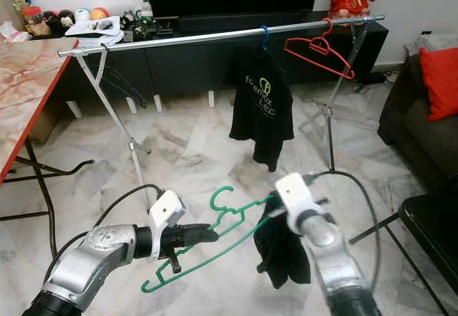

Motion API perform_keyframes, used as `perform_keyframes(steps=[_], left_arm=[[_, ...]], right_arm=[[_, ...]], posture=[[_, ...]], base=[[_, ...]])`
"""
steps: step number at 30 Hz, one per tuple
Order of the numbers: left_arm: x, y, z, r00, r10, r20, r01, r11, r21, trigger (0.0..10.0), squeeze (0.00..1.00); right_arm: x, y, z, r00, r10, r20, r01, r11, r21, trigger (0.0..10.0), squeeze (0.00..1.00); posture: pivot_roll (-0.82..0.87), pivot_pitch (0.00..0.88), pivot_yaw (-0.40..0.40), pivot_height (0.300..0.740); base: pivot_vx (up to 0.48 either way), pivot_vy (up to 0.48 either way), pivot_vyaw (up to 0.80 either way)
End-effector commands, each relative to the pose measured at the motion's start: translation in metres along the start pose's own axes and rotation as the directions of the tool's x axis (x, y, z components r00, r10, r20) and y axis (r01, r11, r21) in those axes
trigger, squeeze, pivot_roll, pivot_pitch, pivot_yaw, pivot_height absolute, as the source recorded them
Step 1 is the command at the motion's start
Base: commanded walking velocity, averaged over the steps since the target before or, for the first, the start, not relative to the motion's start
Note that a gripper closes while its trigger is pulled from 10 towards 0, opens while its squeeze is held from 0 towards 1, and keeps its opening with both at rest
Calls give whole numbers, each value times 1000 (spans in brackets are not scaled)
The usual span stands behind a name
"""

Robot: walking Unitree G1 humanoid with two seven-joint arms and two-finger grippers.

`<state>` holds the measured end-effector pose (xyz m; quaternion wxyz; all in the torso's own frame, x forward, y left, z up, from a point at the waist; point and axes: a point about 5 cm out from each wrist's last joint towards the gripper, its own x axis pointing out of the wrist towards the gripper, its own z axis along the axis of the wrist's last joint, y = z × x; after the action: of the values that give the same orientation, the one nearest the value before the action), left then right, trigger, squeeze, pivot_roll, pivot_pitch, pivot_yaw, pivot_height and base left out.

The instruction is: Hang hanger

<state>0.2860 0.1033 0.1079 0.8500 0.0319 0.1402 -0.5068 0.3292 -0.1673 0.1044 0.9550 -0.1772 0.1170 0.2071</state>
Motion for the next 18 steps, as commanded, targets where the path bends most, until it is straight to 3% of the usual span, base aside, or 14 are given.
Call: perform_keyframes(steps=[1, 5, 8, 9, 12, 18], left_arm=[[3, 1, 12, 999, 9, 43, -10, 999, 33, 10000, 0], [4, 6, 13, 998, 45, 40, -47, 998, 39, 10000, 0], [5, 7, 13, 998, 54, 40, -56, 998, 41, 10000, 0], [5, 6, 13, 998, 46, 44, -47, 998, 36, 10000, 0], [6, 5, 13, 998, 43, 46, -44, 998, 35, 10000, 0], [6, 5, 12, 998, 43, 45, -45, 998, 34, 10000, 0]], right_arm=[[-2, 13, 10, 992, 117, 43, -117, 993, 3, 10000, 0], [-5, 17, 11, 986, 162, 28, -161, 986, -31, 10000, 0], [-11, 28, 19, 959, 272, 77, -269, 962, -37, 10000, 0], [-18, 36, 27, 927, 351, 135, -348, 936, -45, 10000, 0], [-26, 44, 36, 880, 433, 197, -427, 901, -75, 10000, 0], [-43, 51, 40, 801, 557, 221, -546, 830, -114, 10000, 0]], posture=[[-44, 89, 28, 740], [-48, 88, 29, 740], [-51, 88, 30, 740], [-51, 87, 30, 740], [-50, 86, 30, 740], [-50, 89, 29, 740]], base=[[0, 0, 0], [0, 0, 0], [0, 0, 0], [0, 0, 0], [0, 0, 0], [0, 0, 0]])
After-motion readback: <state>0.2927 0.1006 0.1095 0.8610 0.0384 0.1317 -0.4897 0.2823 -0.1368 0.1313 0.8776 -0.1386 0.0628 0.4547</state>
